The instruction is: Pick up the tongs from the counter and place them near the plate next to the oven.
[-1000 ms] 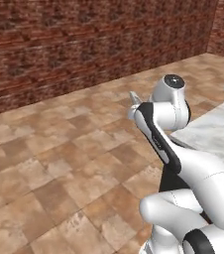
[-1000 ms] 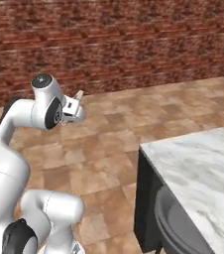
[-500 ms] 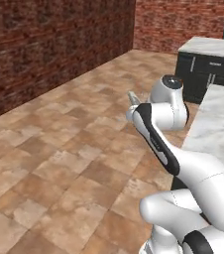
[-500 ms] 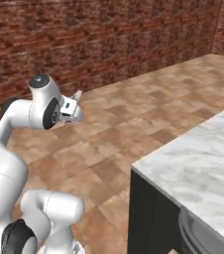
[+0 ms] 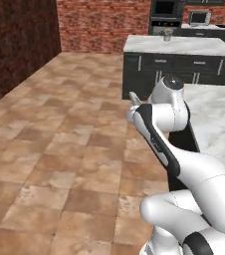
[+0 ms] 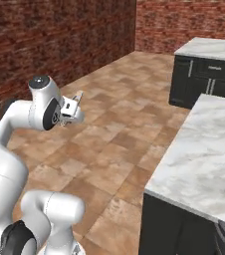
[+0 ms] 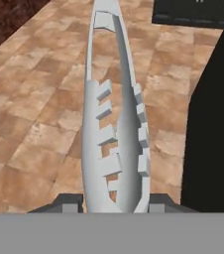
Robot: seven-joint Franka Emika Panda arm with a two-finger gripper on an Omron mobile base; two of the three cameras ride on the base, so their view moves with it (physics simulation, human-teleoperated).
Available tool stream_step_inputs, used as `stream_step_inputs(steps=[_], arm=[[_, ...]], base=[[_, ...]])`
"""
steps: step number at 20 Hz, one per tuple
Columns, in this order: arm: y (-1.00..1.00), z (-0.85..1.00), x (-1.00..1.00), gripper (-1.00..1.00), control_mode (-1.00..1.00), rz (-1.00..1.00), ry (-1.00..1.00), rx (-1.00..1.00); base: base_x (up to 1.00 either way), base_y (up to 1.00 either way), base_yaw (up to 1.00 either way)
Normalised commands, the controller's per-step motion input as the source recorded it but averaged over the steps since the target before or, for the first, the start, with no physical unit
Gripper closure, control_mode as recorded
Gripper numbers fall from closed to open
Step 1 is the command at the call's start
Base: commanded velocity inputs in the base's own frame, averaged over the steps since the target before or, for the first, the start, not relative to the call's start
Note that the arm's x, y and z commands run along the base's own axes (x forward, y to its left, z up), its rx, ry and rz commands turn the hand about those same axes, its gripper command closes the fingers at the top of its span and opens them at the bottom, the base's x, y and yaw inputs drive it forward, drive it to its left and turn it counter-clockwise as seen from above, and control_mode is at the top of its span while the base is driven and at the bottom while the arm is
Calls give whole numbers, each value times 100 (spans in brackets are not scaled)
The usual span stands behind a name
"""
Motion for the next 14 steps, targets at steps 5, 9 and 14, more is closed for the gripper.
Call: stream_step_inputs(steps=[5,9,14], arm=[[0,0,0,100,100,0,0,0],[0,0,0,100,100,0,0,0],[0,0,0,100,100,0,0,0]], base=[[100,94,-57],[100,94,-56],[100,95,-51]])
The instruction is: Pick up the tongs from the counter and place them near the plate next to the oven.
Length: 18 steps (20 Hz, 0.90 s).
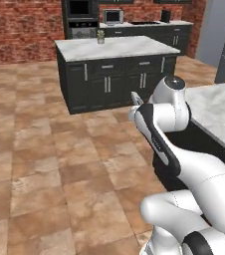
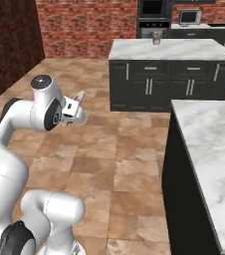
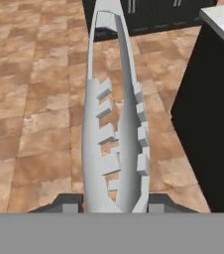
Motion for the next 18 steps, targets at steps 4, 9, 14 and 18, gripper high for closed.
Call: stream_step_inputs(steps=[4,9,14,18], arm=[[0,0,0,100,100,0,0,0],[0,0,0,100,100,0,0,0],[0,0,0,100,100,0,0,0],[0,0,0,100,100,0,0,0]], base=[[100,100,-27],[100,95,-21],[100,50,-22],[100,53,-24]])
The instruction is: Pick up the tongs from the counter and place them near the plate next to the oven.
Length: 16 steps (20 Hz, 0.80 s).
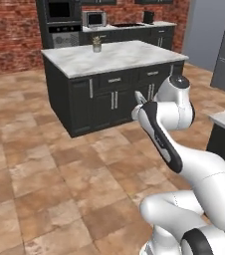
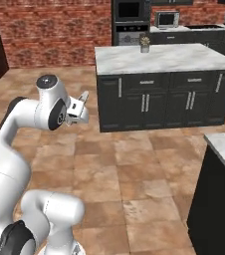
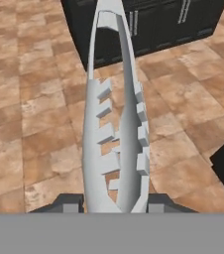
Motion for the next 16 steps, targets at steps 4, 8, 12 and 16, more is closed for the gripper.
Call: stream_step_inputs(steps=[4,8,12,16], arm=[[0,0,0,100,100,0,0,0],[0,0,0,100,100,0,0,0],[0,0,0,100,100,0,0,0],[0,0,0,100,100,0,0,0]], base=[[100,84,-32],[100,97,-26],[100,99,-21],[100,98,-7]])
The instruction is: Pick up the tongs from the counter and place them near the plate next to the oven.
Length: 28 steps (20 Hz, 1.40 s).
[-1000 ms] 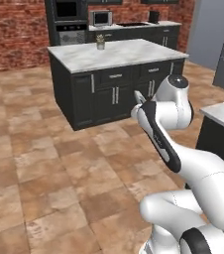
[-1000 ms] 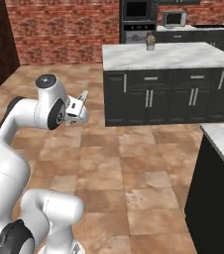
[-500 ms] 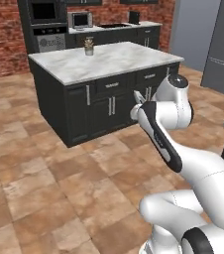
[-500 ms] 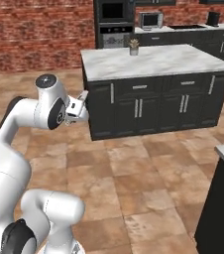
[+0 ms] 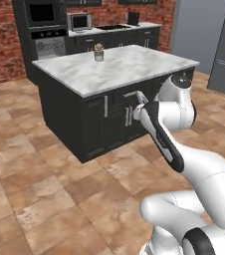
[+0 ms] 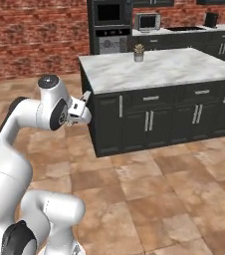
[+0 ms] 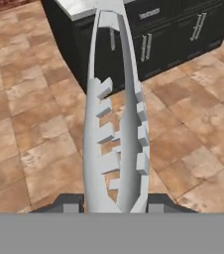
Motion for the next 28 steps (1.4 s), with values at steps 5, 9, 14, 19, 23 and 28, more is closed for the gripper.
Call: stream_step_inputs(steps=[5,9,14,19,23,28], arm=[[0,0,0,100,100,0,0,0],[0,0,0,100,100,0,0,0],[0,0,0,100,100,0,0,0],[0,0,0,100,100,0,0,0],[0,0,0,100,100,0,0,0],[0,0,0,100,100,0,0,0]], base=[[100,95,0],[100,86,0],[94,97,10],[94,79,30],[59,54,46],[79,42,46]])
